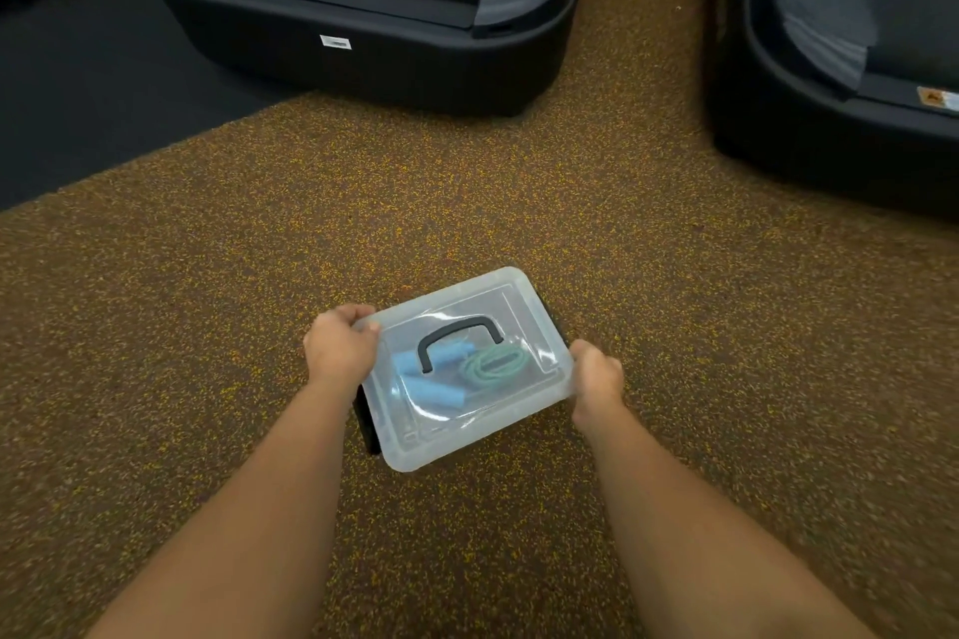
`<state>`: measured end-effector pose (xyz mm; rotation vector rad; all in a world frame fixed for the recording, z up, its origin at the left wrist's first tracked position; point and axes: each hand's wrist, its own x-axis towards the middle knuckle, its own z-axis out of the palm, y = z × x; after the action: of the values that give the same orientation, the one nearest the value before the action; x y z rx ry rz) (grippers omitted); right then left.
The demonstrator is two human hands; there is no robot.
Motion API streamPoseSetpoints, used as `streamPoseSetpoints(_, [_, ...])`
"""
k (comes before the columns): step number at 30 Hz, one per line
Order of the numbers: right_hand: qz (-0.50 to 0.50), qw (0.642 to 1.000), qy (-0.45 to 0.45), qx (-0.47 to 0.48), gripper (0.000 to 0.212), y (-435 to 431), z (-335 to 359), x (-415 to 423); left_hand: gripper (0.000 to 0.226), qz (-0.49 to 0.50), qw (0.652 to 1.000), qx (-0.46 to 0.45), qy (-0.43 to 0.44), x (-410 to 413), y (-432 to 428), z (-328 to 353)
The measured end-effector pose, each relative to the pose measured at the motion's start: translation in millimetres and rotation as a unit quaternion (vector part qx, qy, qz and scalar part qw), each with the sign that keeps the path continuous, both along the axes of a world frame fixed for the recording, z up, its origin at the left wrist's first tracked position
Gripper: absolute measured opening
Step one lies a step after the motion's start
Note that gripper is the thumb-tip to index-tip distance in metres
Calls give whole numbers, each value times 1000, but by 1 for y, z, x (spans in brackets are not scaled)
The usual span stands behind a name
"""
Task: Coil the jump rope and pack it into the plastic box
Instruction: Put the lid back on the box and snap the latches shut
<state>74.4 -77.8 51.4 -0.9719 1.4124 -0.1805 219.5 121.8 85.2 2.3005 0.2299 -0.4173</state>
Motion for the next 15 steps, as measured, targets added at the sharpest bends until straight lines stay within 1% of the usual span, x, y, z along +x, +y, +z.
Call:
streamPoseSetpoints(3, [11, 1000, 10, -1, 9, 1, -5, -3, 28, -1, 1000, -15, 9, -1, 2, -2])
streamPoseSetpoints(7, [26, 999, 34, -1, 27, 2, -14, -6, 35, -10, 999, -32, 24, -4, 7, -5])
streamPoseSetpoints(9, [35, 999, 35, -4, 31, 1, -16, -5, 40, -6, 998, -50, 35, -5, 10, -6])
streamPoseSetpoints(12, [49, 998, 28, -23, 28, -1, -14, -1, 46, -6, 997, -55, 46, -7, 13, -6])
streamPoseSetpoints(15, [54, 998, 12, -39, 16, -4, -15, 3, 47, -5, 996, -58, 61, -7, 17, -9])
